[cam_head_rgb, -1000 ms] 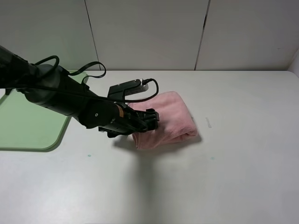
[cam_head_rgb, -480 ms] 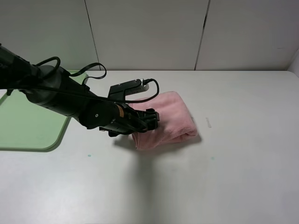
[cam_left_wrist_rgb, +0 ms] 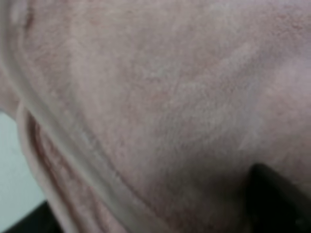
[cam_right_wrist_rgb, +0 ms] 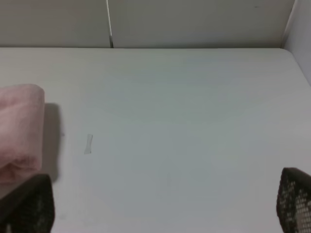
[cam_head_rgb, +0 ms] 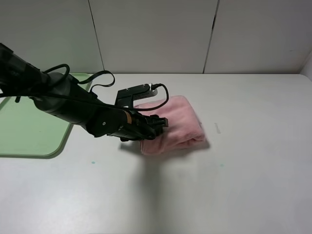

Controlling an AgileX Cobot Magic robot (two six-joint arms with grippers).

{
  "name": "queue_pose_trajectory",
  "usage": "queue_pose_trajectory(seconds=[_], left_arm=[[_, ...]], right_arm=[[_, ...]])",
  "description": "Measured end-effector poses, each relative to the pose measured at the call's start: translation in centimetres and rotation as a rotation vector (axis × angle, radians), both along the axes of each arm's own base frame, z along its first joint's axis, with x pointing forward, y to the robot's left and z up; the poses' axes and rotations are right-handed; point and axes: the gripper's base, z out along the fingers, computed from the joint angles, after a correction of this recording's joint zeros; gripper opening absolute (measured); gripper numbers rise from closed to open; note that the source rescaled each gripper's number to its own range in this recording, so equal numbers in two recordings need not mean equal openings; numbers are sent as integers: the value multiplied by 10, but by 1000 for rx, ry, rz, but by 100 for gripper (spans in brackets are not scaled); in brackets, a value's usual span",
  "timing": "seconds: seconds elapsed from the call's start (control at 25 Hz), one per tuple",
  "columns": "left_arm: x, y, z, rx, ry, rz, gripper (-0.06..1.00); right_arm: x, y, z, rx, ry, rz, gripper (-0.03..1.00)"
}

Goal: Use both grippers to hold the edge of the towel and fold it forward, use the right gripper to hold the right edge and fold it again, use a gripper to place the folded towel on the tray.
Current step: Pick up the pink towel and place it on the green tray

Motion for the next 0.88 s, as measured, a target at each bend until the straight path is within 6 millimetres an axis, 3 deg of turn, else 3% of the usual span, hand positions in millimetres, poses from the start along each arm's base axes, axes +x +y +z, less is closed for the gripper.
queue_pose_trajectory(seconds=[0.32,0.88], left_arm=[[0,-1,-6,-8,4,12,18],[0,0,-5,0,6,7,16]], right_arm=[[0,0,0,0,0,0,100],[0,0,0,0,0,0,100]])
